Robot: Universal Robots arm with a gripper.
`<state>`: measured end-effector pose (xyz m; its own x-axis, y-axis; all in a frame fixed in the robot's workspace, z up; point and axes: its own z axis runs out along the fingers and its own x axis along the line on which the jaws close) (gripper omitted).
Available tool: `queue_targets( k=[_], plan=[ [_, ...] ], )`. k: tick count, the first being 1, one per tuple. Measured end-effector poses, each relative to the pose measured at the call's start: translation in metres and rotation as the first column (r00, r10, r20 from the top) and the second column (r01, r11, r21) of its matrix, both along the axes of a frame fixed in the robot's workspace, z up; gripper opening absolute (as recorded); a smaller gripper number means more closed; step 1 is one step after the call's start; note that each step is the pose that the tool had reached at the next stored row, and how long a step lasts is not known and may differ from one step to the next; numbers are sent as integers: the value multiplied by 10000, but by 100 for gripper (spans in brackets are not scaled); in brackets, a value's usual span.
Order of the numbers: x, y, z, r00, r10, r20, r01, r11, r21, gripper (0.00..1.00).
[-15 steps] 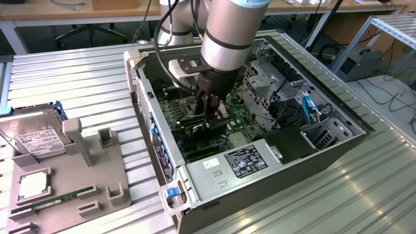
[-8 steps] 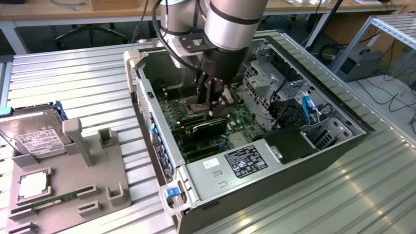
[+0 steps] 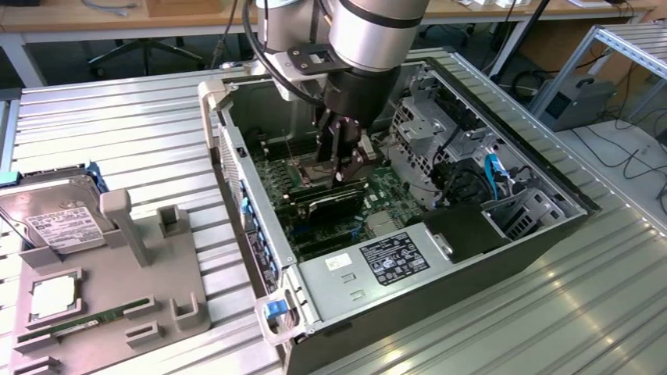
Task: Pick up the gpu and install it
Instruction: 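Press down on the gpu until it lock into place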
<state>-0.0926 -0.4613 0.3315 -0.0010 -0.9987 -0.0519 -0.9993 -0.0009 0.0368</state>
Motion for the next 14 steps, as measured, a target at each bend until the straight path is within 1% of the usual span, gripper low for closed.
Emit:
queue_targets(
  k=[11, 12, 14],
  plan=[
    [0, 0, 0, 10000, 0, 0, 0, 10000, 0, 52],
    [0, 0, 0, 10000, 0, 0, 0, 10000, 0, 50],
    [0, 0, 0, 10000, 0, 0, 0, 10000, 0, 38]
  ],
)
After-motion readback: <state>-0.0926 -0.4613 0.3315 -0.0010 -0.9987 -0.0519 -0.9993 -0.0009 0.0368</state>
